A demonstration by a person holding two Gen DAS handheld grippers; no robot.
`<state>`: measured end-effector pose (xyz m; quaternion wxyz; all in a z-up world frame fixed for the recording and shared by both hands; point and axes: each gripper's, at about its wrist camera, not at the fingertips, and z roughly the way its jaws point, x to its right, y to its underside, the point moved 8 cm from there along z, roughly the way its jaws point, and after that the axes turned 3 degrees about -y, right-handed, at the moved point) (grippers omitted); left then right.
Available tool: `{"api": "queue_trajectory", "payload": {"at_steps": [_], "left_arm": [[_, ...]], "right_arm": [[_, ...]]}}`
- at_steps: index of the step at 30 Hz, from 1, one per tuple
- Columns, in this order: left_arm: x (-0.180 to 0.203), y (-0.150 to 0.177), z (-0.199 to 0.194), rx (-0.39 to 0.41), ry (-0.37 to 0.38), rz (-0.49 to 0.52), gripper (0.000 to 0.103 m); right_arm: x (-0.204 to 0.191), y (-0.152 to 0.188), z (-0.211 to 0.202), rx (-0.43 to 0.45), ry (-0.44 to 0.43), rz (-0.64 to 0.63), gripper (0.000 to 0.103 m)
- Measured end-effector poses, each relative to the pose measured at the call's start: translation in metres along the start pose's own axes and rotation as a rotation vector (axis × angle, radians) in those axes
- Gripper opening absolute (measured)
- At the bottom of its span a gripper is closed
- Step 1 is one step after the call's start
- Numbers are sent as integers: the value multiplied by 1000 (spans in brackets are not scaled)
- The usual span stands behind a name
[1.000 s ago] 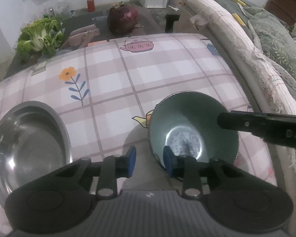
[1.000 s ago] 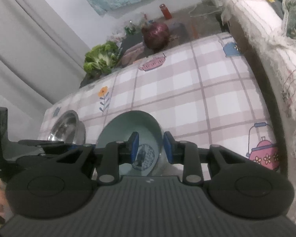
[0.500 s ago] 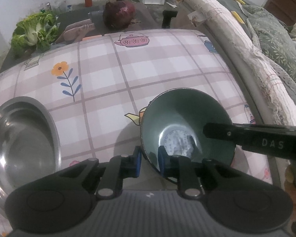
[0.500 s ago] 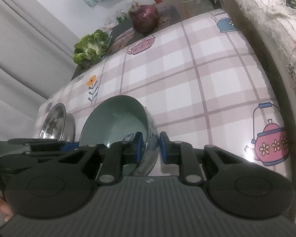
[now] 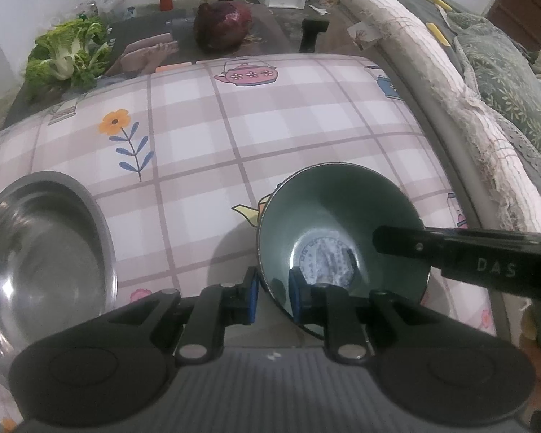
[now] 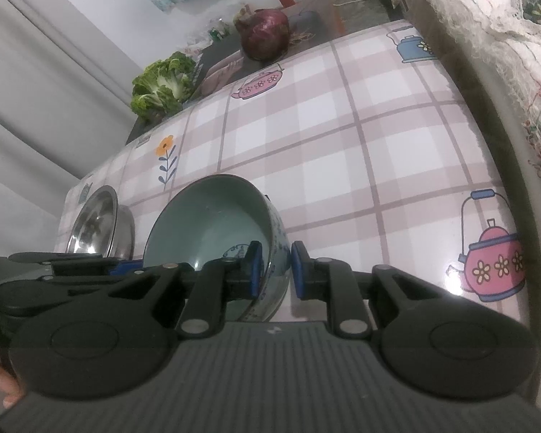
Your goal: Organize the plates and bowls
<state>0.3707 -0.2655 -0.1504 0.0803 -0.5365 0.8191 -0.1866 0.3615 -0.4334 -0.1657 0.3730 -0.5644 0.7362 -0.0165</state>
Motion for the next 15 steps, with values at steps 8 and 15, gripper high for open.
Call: {"api": "queue_trajectory", "payload": {"at_steps": [8, 15], "left_arm": [[-3, 1, -7, 10, 7, -12, 19], [-6, 3, -2, -11, 13, -19, 18]], "right_arm": [[-2, -1, -1, 1, 2, -4, 17], [-5, -1, 0, -1, 2, 1, 16]]}}
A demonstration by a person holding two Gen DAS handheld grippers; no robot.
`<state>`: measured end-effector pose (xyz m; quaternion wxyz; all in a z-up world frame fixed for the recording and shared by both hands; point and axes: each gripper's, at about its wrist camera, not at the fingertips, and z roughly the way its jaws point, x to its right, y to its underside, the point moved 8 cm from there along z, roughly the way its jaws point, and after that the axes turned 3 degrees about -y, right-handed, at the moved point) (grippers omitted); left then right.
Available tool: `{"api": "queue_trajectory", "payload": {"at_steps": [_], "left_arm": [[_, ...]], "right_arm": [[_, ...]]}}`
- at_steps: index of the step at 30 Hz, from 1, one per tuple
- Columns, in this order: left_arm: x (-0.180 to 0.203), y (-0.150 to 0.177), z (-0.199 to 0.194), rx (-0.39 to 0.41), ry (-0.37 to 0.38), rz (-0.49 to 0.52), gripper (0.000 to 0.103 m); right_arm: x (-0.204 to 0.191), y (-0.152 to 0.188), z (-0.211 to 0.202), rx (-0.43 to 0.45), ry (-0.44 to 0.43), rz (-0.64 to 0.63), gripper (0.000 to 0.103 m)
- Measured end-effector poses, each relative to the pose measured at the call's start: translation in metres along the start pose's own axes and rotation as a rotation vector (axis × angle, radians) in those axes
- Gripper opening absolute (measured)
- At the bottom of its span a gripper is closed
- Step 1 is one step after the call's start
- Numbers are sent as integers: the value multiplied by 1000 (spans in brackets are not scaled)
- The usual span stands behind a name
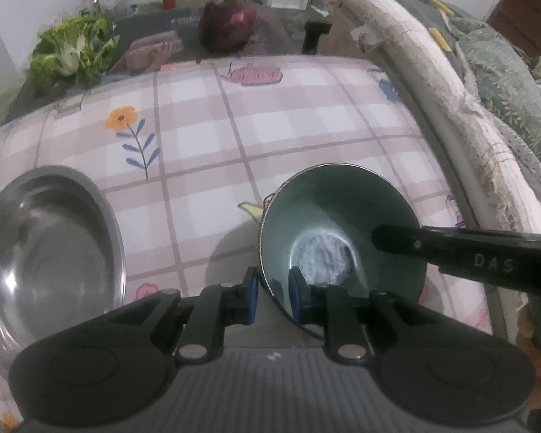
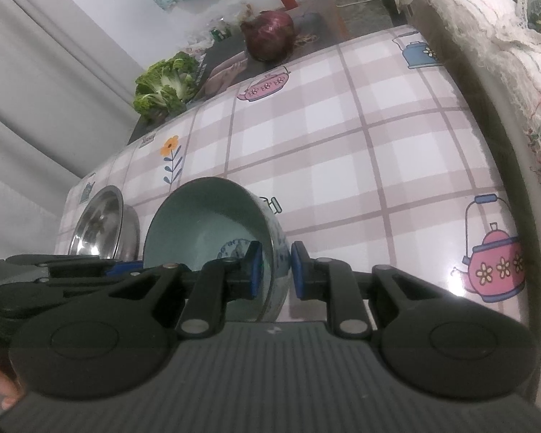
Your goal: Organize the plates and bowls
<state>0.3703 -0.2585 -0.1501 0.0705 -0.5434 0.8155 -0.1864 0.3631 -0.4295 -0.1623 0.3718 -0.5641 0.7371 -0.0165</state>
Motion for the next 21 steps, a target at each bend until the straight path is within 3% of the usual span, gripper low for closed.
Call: {"api": "queue_trajectory", "payload": {"at_steps": [21], "left_arm": [[4, 7, 11, -34, 29, -16, 23]], "right_arm": [[3, 9, 17, -45, -29, 54, 21]]}}
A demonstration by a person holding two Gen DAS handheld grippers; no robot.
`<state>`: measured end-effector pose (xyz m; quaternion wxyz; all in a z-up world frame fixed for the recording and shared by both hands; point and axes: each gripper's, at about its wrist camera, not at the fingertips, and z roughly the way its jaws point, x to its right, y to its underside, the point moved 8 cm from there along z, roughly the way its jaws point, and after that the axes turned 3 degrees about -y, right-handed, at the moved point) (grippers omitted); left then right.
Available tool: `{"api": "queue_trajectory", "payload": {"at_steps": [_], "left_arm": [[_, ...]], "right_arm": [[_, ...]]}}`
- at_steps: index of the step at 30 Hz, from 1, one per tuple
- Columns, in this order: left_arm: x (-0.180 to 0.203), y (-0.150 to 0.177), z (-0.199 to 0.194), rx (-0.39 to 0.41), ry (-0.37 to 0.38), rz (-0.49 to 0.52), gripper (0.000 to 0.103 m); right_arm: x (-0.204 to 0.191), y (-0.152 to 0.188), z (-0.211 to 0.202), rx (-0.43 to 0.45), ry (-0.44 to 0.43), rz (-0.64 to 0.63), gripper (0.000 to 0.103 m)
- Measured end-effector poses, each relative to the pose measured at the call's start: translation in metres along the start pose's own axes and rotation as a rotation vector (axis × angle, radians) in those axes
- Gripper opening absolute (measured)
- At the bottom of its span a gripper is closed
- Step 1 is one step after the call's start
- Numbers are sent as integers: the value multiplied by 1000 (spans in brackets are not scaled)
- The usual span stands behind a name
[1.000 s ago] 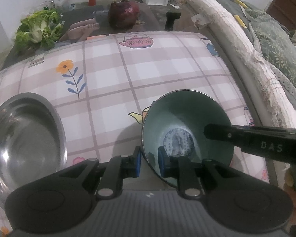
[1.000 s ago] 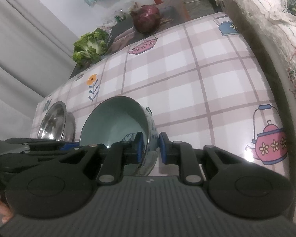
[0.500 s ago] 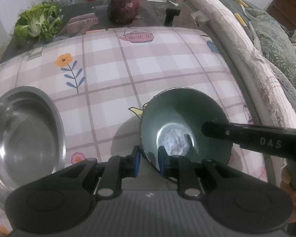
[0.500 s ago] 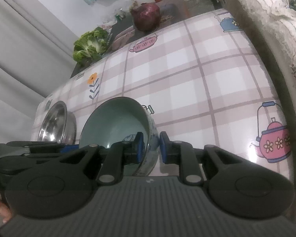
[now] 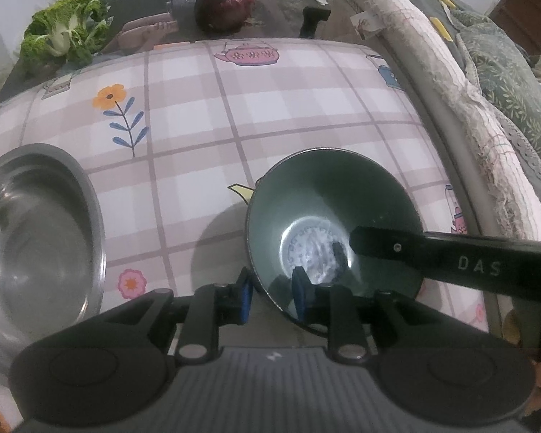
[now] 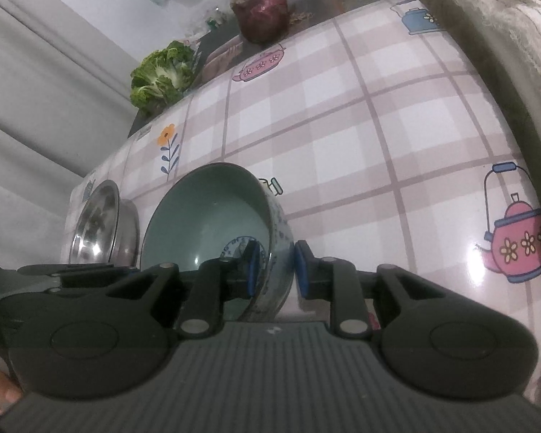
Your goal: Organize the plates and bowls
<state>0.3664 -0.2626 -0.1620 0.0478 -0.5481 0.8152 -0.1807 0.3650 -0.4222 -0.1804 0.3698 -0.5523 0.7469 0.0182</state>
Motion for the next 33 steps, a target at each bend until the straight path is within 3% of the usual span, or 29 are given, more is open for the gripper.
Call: {"api": "queue_trajectory", "payload": {"at_steps": [19, 33], "left_arm": [[-7, -2, -27, 48, 1, -3, 24], [-43, -3, -69, 114, 6, -57, 24]], "right_arm": [[-20, -4, -12, 16, 5, -36, 21], [-75, -13, -21, 27, 7, -111, 21]]}}
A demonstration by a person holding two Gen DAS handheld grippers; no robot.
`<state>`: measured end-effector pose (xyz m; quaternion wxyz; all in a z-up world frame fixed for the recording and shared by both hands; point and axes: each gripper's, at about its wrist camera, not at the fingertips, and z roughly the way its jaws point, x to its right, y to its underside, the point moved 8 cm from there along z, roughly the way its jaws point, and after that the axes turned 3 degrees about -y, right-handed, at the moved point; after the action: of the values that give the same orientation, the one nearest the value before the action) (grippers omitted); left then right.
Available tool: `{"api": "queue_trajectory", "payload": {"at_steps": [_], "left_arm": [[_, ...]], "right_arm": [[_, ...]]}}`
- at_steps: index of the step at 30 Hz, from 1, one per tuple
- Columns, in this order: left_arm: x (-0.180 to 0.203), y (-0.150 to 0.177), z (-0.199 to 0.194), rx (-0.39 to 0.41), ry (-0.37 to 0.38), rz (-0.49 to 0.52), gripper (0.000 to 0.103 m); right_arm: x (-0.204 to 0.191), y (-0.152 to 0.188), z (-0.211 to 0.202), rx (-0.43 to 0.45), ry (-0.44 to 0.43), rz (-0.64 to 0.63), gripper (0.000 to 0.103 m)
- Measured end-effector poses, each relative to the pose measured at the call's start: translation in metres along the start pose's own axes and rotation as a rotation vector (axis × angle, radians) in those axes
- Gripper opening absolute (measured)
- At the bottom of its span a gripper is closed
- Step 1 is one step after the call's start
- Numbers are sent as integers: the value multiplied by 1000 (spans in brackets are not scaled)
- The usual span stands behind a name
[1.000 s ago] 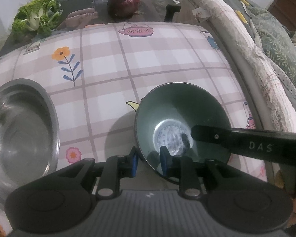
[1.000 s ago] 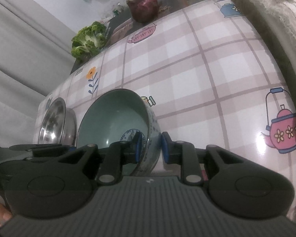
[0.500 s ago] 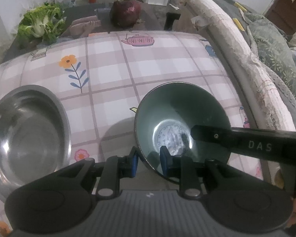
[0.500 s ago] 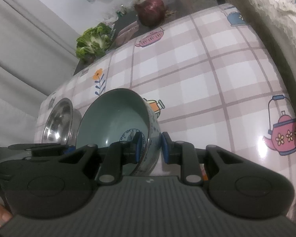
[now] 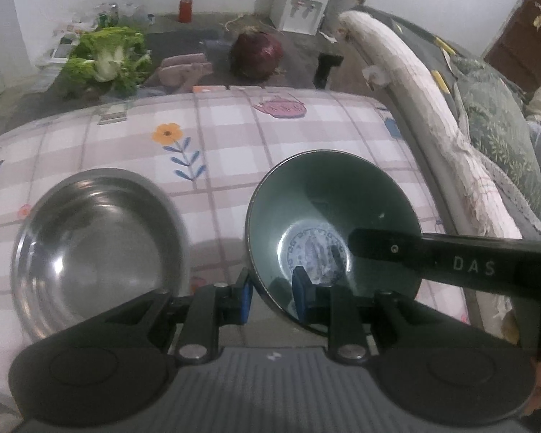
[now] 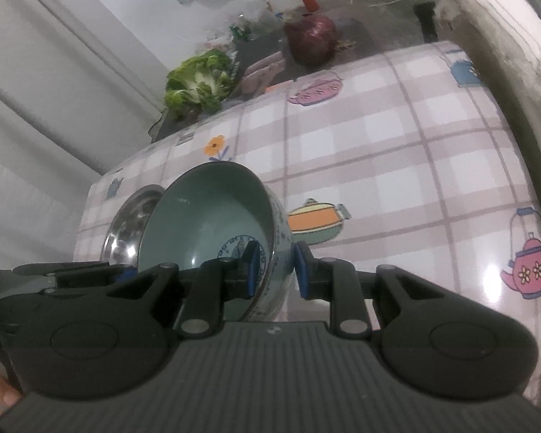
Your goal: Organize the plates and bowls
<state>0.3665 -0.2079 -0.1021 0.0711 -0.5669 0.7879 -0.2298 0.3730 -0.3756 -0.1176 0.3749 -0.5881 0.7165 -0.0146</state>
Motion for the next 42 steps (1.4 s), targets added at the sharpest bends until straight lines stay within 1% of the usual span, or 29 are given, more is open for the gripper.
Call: {"api": "queue_trajectory", "payload": {"at_steps": [4, 9, 13, 17, 24, 31, 32, 35, 37, 38, 40, 41, 42], "left_arm": [[-23, 0, -12, 20, -4, -26, 24], [-64, 1, -24, 38, -20, -74, 24], [-98, 1, -28, 45, -48, -115, 23], [-126, 4, -22, 37, -72, -144, 23], [-154, 9, -4, 16, -96, -158, 23], [-162, 12, 6, 14, -124, -132, 25], [-163, 12, 6, 14, -126, -129, 27], [-164, 15, 5, 1, -115, -133, 38], [-166, 17, 2, 5, -112, -133, 42], [-165, 18, -2, 13, -106, -127, 45], [-166, 17, -9, 20, -106, -122, 46], [-166, 17, -13, 28, -105, -120, 49], [-166, 16, -19, 38, -103, -119, 58]], "right_arm": [[-25, -2, 6, -7, 0, -22, 21], [-65, -5, 23, -21, -11, -64, 21], [-94, -6, 46, -41, -35, -91, 21], [-117, -4, 75, -70, -52, -109, 21], [-129, 1, 118, -127, -58, -107, 21], [-129, 6, 138, -154, -53, -115, 21], [-130, 6, 139, -156, -55, -116, 21], [-133, 8, 143, -165, -44, -141, 22], [-135, 10, 144, -172, -34, -164, 24], [-137, 11, 144, -174, -35, -172, 28], [-141, 12, 143, -181, -46, -180, 35], [-142, 11, 142, -182, -47, -179, 40], [-144, 11, 141, -183, -51, -177, 42]]}}
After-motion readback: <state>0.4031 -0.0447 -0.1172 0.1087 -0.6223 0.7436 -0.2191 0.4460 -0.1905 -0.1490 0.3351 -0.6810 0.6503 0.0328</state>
